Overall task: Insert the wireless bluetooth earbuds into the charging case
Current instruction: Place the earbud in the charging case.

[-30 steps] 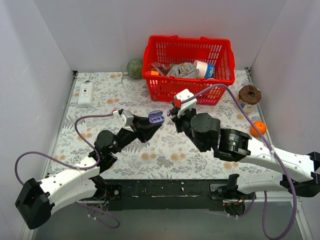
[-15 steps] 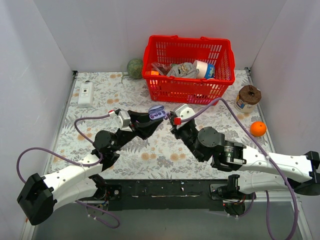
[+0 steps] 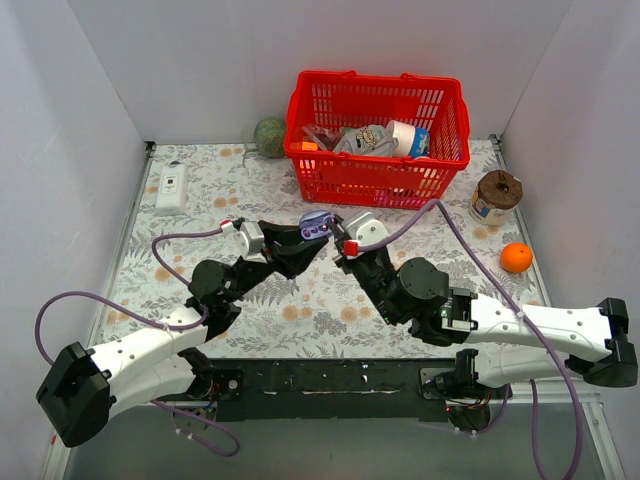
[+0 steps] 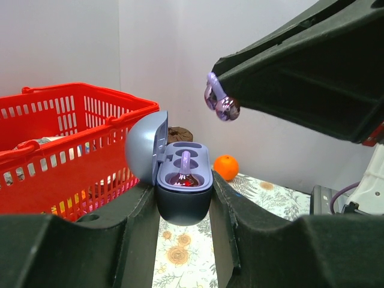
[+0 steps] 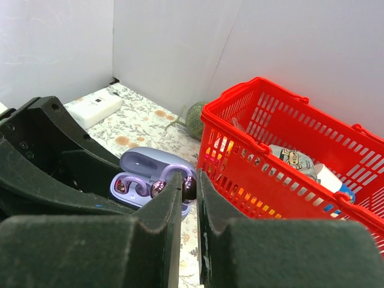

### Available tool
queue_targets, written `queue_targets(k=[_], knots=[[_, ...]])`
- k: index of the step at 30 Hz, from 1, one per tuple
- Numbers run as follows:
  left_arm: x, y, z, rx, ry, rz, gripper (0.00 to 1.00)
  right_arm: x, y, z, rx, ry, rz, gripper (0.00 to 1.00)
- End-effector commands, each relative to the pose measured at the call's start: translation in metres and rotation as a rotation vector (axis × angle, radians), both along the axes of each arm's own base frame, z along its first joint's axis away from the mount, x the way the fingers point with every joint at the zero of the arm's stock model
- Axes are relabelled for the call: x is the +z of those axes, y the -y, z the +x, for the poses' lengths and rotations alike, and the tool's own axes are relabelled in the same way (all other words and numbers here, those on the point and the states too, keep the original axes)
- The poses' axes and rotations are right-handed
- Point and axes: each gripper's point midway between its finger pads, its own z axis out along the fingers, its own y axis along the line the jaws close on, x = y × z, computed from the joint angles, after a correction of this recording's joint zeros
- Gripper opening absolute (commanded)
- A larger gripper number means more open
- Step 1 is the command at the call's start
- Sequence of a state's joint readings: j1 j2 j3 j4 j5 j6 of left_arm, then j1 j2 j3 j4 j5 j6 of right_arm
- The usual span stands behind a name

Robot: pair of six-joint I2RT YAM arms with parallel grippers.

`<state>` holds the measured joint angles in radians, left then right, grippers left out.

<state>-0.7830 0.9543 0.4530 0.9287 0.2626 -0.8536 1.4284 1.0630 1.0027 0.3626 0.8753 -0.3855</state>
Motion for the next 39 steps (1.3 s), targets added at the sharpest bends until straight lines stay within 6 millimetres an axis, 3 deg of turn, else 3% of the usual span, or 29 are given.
queue_targets(k=[1,18,39], knots=[[0.011,-0.002,-0.002,0.002,0.020,-0.027,0.00,0.005,0.001,0.004,-0.054,0.028,0.019,0.01],[0.016,-0.002,0.000,0.001,-0.009,-0.028,0.00,-0.009,0.005,0.015,-0.185,0.061,-0.046,0.01],[0.024,0.003,0.001,-0.007,0.013,-0.034,0.00,-0.025,-0.004,0.012,-0.153,0.030,-0.096,0.01]])
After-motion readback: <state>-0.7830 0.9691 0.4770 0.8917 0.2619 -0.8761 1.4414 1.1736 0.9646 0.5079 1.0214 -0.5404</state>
